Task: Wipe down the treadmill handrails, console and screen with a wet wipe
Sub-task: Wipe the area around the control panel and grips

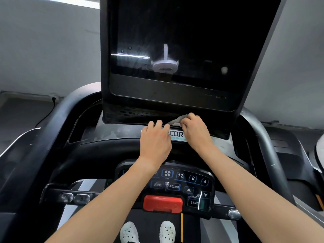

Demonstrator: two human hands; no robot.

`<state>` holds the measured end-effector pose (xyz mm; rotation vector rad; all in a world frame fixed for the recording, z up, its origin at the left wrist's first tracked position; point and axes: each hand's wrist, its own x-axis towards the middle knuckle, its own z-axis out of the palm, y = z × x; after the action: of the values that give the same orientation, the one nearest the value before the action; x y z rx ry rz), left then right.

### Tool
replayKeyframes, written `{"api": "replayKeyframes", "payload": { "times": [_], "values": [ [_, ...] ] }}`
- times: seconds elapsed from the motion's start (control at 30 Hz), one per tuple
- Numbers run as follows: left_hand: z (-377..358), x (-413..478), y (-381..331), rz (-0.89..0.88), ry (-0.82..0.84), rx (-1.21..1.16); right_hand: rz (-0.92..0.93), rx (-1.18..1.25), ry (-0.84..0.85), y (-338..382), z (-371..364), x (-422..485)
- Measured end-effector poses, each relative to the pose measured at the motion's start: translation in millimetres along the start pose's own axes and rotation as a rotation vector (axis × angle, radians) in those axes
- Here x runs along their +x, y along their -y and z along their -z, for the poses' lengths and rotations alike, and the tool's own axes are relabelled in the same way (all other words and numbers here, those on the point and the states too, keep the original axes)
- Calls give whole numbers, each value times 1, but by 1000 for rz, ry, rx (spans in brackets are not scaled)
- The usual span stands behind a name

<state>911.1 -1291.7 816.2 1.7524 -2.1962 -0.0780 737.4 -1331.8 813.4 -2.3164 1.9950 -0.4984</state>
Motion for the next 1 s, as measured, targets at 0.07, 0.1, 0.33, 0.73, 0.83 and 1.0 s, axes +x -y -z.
{"api": "replayKeyframes", "payload": {
  "times": [0.07,0.1,0.33,0.73,0.83,1.0],
  "values": [
    [0,0,0,2,1,-3,31,-70,9,1,-1,2],
    [0,-1,0,2,2,-4,41,-96,21,2,-1,2],
    [1,-1,0,8,0,-21,115,-168,131,-3,7,-2],
    [1,-1,-1,17,15,-16,-62,42,97,-15,13,-6],
    [0,2,-5,58,22,-47,-220,258,-73,-15,22,-15],
    [-7,9,-15,-22,61,-160,-144,251,-123,-6,21,-13]
  ]
}}
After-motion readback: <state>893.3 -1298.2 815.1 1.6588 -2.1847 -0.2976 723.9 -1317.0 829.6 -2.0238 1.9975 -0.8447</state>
